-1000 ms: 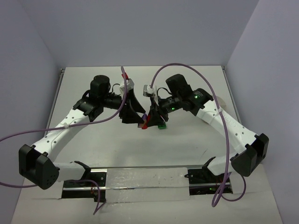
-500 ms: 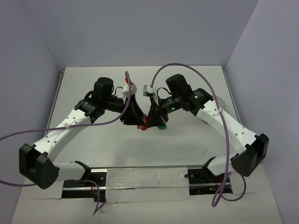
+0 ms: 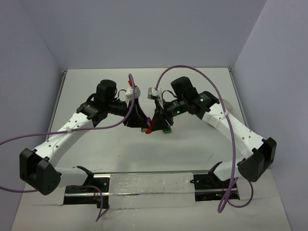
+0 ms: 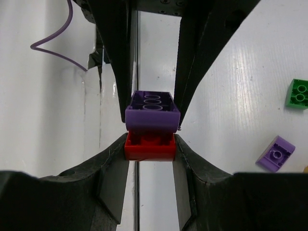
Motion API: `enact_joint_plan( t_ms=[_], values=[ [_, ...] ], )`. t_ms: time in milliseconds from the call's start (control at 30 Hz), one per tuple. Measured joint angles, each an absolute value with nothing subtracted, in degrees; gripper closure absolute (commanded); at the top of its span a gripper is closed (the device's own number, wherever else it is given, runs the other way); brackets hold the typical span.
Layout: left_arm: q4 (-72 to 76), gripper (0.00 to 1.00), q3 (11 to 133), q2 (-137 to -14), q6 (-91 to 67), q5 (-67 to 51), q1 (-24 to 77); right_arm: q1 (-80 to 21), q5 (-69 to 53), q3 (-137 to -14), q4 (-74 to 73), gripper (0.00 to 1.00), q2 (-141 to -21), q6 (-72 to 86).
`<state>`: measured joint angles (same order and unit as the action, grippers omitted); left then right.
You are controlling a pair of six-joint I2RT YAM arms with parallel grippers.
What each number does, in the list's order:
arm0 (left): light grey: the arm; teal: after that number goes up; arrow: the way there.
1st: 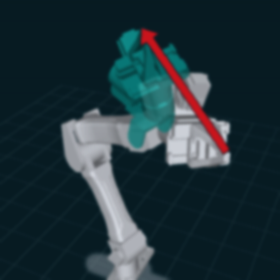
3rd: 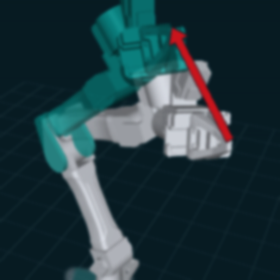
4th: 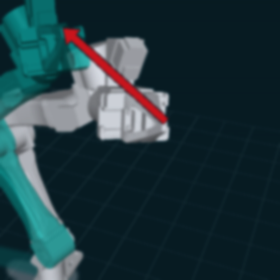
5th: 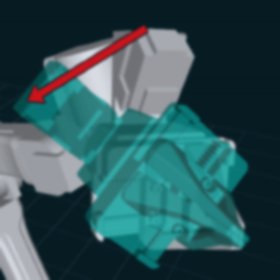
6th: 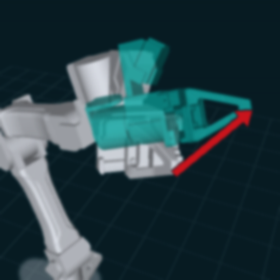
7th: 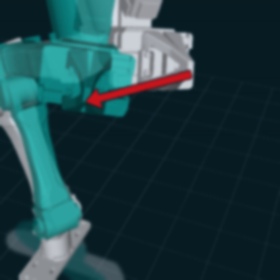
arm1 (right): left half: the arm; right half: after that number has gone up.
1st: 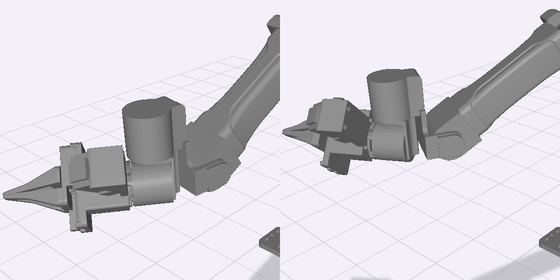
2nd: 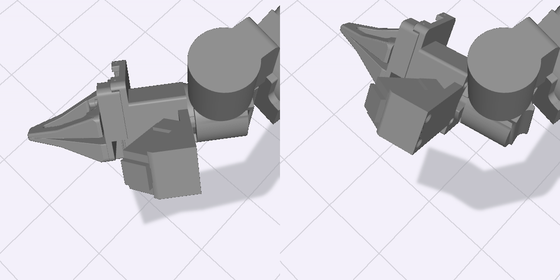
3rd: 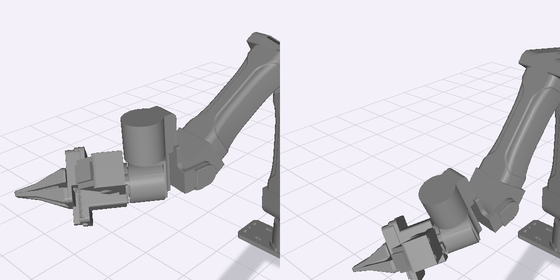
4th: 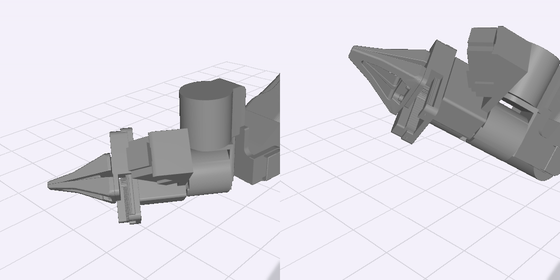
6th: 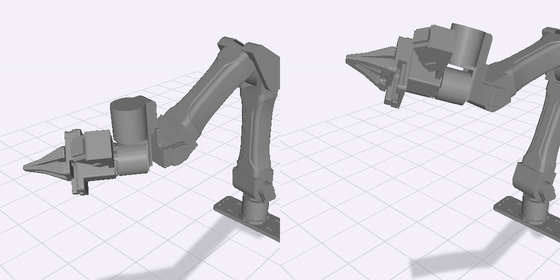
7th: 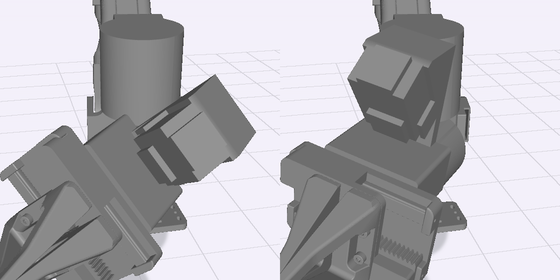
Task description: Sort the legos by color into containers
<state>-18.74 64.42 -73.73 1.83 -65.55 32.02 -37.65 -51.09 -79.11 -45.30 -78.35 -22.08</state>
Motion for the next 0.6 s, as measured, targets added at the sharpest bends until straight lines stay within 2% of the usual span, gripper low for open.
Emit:
enact_joint_plan(
  t_ms=[233,400,600],
  values=[
    [-19.99,1.0,64.79,-73.6,2.35,-66.1,22.99,-33.66,-50.64,-76.2,-47.28,1.0,-77.01,-24.77],
    [-22.49,1.0,66.69,-73.52,5.3,-64.13,20.41,-26.28,-47.43,-75.66,-50.29,1.0,-76.92,-27.28],
    [-24.58,1.0,66.74,-72.85,8.03,-60.88,19.74,-15.81,-34.04,-86.46,-57.48,1.0,-82.46,-33.69]
  ],
)
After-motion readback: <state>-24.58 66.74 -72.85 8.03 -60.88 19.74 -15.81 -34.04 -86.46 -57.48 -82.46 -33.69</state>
